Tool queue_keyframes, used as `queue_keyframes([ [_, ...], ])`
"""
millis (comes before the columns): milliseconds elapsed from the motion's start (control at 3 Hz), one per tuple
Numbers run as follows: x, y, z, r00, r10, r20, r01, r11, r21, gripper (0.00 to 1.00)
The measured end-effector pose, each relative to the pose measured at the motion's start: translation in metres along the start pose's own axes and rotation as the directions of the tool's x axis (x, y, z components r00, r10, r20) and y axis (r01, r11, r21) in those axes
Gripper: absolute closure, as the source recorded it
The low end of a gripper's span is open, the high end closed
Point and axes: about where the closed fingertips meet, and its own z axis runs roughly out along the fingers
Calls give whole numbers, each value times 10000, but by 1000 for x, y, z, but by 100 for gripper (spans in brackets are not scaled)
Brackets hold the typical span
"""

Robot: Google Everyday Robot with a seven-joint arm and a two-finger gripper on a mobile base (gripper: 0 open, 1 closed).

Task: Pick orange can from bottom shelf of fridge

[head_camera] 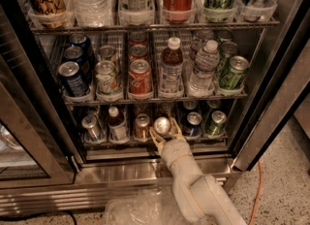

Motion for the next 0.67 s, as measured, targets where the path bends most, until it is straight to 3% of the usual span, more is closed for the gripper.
queue_keyframes([
  [333,-1,3,-1,9999,-132,-46,131,9998,-127,100],
  [667,-20,15,-38,9979,-589,254,601,9969,-498,100],
])
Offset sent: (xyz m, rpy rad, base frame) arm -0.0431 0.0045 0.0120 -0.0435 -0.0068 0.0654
